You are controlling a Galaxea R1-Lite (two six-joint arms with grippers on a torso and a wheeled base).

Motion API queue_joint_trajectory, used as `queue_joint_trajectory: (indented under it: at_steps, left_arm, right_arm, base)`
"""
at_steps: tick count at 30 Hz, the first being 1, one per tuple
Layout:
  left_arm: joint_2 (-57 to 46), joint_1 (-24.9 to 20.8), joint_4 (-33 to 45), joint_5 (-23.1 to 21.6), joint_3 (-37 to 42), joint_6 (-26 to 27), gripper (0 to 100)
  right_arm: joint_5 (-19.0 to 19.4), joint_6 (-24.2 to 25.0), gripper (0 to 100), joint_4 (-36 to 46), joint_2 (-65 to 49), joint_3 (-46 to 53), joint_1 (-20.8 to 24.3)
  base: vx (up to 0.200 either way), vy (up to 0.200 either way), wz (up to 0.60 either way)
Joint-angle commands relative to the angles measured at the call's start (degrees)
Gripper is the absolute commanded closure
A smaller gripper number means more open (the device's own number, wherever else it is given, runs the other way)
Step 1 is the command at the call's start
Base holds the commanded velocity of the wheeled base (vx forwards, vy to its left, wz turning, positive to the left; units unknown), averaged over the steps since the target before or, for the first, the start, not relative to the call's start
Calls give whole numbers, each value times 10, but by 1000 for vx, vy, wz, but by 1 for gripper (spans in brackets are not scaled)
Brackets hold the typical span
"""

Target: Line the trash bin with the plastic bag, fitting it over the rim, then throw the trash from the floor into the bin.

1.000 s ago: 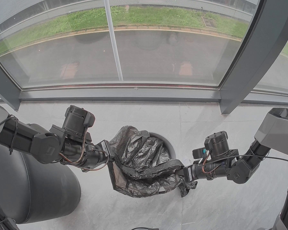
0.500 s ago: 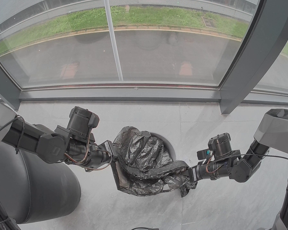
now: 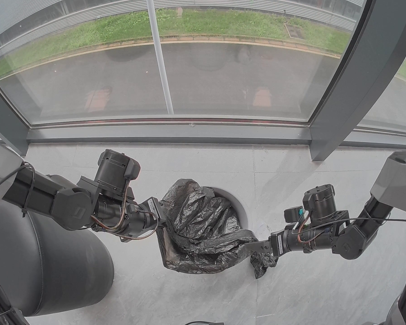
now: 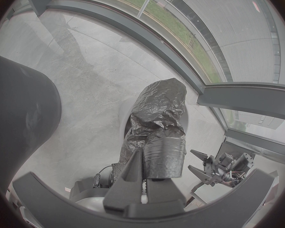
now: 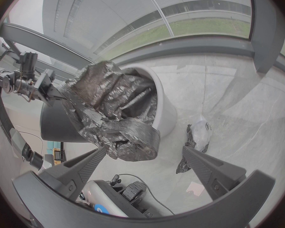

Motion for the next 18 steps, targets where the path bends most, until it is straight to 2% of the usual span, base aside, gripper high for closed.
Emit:
queue_joint_trajectory:
  at_steps: [1,3,5,7,12,14,18]
  left_arm:
    - [-4,0,0,0,1,-1,100]
    - [-6,0,0,0,1,-2,100]
    - [-8,0,0,0,0,-5,100]
    - [-9,0,0,0,0,-5,100]
    - [-9,0,-1,0,1,-5,100]
    - [-9,0,-1,0,1,-5,100]
    - [-9,0,-1,0,1,-5,100]
  right_arm:
    - [-8,-9,0,-2,-72,4,16]
    - [-33,-16,0,-2,-77,-11,35]
    - [-104,-23,0,0,-68,-51,75]
    - [-152,-31,0,5,-42,-84,110]
    - [-223,-84,0,7,18,-134,161]
    - [-277,-111,0,5,54,-156,186]
    - [-304,-130,0,6,83,-178,210]
  base:
    - [0,0,0]
    - [0,0,0]
    - [0,0,0]
    - [0,0,0]
    - [0,0,0]
    - [0,0,0]
    - [0,0,0]
